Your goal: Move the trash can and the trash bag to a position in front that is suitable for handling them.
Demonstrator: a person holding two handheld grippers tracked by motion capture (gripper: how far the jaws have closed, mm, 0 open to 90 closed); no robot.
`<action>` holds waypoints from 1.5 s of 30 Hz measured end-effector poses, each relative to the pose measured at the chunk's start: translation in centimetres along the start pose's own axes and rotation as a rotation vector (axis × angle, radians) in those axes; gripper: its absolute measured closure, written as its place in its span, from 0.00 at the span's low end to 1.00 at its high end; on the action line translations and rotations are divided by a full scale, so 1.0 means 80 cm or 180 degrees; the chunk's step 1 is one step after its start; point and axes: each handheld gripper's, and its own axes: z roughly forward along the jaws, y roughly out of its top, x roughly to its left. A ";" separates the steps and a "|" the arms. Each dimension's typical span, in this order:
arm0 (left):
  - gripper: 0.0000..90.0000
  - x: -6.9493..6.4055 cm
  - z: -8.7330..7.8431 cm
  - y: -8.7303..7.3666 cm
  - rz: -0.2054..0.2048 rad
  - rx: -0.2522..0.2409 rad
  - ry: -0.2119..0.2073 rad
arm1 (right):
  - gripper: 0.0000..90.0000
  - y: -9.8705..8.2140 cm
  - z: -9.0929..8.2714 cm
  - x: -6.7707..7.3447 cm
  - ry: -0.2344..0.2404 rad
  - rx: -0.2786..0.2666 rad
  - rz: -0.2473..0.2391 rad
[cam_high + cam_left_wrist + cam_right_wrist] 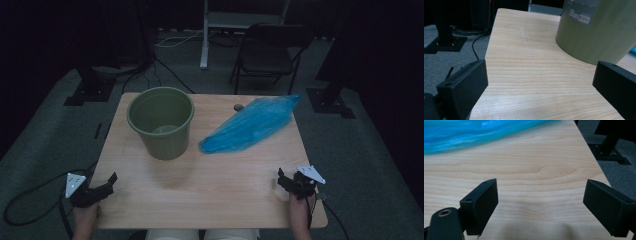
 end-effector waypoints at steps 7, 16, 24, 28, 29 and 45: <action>0.05 -0.004 0.012 0.004 0.0004 0.0041 0.0003 | 0.13 0.004 0.006 0.016 0.0088 0.0062 -0.0170; 0.05 0.015 0.018 0.009 -0.0111 0.0130 0.0069 | 0.13 0.026 0.024 0.029 0.0198 0.0076 -0.0071; 0.05 0.001 0.038 0.022 0.0005 0.0156 -0.0039 | 0.13 0.056 0.050 0.070 0.0387 -0.0052 -0.0089; 0.05 -0.003 0.058 0.029 0.0075 0.0216 -0.0029 | 0.13 0.065 0.065 0.099 0.0492 -0.0164 -0.0180; 0.05 -0.003 0.063 0.030 0.0070 0.0216 -0.0039 | 0.13 0.067 0.070 0.106 0.0498 -0.0159 -0.0208; 0.05 -0.002 0.137 0.057 0.0054 0.0297 0.0033 | 0.13 0.110 0.128 0.206 0.0906 -0.0136 -0.0220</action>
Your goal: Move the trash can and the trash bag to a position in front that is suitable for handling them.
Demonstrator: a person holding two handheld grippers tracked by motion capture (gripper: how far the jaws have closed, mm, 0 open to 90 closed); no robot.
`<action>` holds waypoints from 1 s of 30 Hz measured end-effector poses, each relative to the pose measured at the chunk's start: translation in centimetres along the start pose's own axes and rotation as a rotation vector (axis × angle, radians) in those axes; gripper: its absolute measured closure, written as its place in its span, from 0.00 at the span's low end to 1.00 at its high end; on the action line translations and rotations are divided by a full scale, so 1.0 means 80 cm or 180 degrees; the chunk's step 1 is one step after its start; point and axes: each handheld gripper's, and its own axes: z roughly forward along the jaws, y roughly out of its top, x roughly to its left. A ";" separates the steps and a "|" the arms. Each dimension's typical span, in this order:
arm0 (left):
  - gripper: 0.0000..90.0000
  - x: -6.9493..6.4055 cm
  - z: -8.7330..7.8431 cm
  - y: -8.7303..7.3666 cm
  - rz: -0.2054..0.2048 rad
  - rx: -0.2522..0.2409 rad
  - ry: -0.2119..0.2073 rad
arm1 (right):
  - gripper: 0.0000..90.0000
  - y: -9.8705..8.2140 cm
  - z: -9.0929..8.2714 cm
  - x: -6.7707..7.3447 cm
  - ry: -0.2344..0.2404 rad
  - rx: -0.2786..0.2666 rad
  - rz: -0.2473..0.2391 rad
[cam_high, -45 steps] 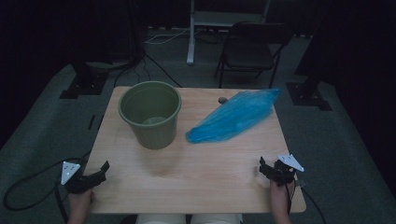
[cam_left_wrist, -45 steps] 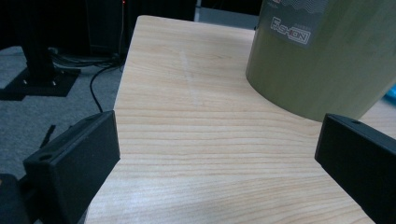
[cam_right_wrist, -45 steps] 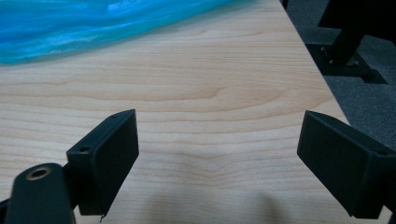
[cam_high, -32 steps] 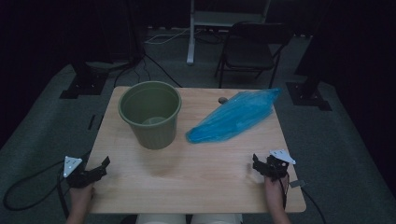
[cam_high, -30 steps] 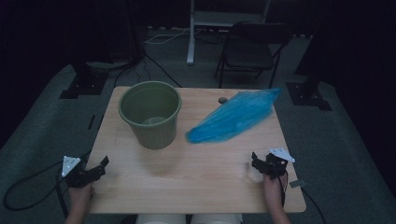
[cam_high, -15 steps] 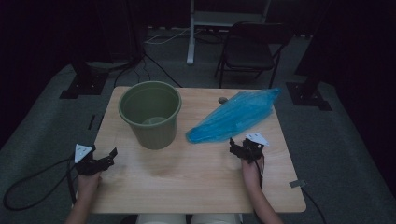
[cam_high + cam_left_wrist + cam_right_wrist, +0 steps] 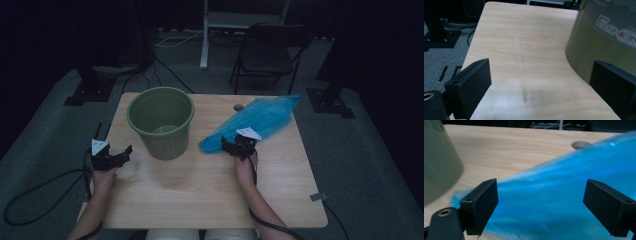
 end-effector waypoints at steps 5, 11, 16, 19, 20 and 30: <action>0.05 0.000 0.016 0.017 0.0042 0.0004 0.0030 | 0.13 0.020 0.026 0.026 0.0068 0.0020 -0.0054; 0.05 0.000 0.031 0.026 0.0055 0.0001 0.0029 | 0.13 0.051 0.054 0.055 0.0220 0.0046 -0.0040; 0.05 0.002 0.043 0.029 0.0038 0.0057 0.0067 | 0.13 0.070 0.074 0.069 0.0247 0.0080 -0.0010; 0.05 0.002 0.047 0.033 0.0036 0.0068 0.0053 | 0.13 0.078 0.082 0.073 0.0254 0.0090 0.0001; 0.05 0.002 0.047 0.033 0.0036 0.0068 0.0053 | 0.13 0.081 0.085 0.075 0.0247 0.0089 -0.0015; 0.05 -0.001 0.059 0.047 0.0074 0.0046 0.0005 | 0.13 0.088 0.104 0.081 0.0330 0.0162 0.0089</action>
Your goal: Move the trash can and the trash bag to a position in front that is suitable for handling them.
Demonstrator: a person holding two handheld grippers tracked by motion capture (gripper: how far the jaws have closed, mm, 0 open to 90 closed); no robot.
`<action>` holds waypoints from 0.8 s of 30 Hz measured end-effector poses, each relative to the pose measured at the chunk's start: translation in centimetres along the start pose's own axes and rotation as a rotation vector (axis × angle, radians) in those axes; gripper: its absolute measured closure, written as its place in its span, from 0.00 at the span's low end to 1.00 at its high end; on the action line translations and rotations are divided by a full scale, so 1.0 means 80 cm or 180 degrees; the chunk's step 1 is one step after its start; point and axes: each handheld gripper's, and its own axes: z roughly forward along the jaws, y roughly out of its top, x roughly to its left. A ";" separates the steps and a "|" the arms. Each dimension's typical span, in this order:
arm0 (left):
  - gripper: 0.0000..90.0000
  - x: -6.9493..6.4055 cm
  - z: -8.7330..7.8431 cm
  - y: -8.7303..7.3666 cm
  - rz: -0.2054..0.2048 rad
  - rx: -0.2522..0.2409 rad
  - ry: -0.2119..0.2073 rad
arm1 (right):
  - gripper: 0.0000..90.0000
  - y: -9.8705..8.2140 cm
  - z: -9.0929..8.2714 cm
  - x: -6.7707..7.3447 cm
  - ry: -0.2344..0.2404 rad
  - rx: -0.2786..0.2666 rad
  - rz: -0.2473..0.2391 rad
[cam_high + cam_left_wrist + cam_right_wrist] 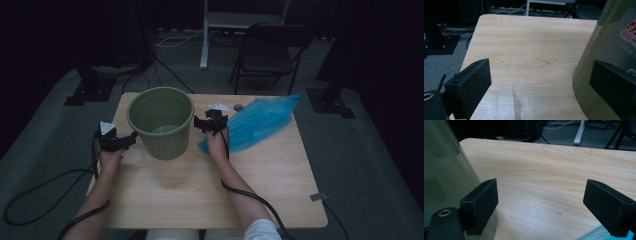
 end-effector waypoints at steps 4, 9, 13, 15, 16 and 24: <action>0.05 -0.001 0.002 0.001 -0.0033 -0.0001 -0.0003 | 0.13 0.001 0.004 0.005 0.0102 0.0018 -0.0033; 0.05 -0.003 0.003 0.007 0.0007 0.0001 -0.0096 | 0.13 0.004 0.003 0.012 0.0220 0.0026 -0.0110; 0.05 -0.004 0.003 0.009 0.0049 0.0022 -0.0075 | 0.15 0.004 0.003 0.009 0.0317 0.0098 -0.0025; 0.05 -0.005 0.003 0.010 0.0089 0.0025 -0.0058 | 0.15 0.003 0.002 0.008 0.0374 0.0119 -0.0001; 0.05 -0.006 0.002 0.011 0.0124 0.0049 -0.0047 | 0.15 0.002 0.002 0.007 0.0396 0.0109 -0.0016; 0.05 -0.020 -0.009 0.012 0.0330 0.0101 -0.0020 | 0.16 -0.005 -0.012 0.002 0.0478 0.0115 -0.0068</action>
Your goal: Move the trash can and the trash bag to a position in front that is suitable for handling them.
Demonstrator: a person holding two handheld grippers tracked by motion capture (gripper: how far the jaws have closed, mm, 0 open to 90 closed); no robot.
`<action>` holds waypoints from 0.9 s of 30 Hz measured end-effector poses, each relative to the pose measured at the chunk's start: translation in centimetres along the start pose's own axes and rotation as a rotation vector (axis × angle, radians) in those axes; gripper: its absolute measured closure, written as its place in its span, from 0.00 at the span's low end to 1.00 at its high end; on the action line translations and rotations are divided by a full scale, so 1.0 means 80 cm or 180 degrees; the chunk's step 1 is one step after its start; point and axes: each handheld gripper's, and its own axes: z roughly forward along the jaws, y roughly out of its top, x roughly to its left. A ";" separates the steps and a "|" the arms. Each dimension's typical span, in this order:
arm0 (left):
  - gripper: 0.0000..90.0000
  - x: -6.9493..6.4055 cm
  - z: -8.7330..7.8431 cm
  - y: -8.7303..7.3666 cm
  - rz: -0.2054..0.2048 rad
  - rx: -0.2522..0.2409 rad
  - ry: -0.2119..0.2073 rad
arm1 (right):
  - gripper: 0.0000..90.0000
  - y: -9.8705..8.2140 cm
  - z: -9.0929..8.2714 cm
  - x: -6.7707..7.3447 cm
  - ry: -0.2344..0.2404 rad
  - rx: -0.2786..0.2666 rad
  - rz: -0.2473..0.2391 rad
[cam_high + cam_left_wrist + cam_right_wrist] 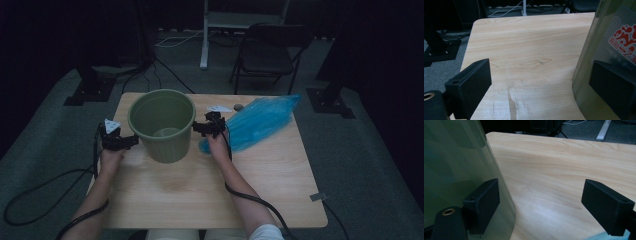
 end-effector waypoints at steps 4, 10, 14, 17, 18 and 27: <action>0.05 -0.006 -0.008 -0.006 -0.0032 -0.0004 -0.0055 | 0.16 -0.010 -0.010 -0.001 0.0056 -0.0031 0.0062; 0.05 -0.016 -0.022 -0.014 -0.0027 0.0007 -0.0142 | 0.16 -0.028 -0.032 0.002 0.0105 -0.0112 0.0042; 0.05 -0.023 -0.032 -0.016 0.0108 0.0032 -0.0147 | 0.16 -0.039 -0.047 0.004 0.0128 -0.0129 -0.0003; 0.05 -0.028 -0.041 -0.021 0.0122 0.0047 -0.0197 | 0.16 -0.046 -0.059 0.008 0.0142 -0.0130 -0.0029; 0.05 -0.029 -0.044 -0.022 0.0114 0.0051 -0.0212 | 0.16 -0.049 -0.063 0.008 0.0162 -0.0120 -0.0040; 0.05 -0.048 -0.071 -0.038 0.0129 0.0068 -0.0391 | 0.16 -0.079 -0.104 0.016 0.0259 -0.0147 -0.0055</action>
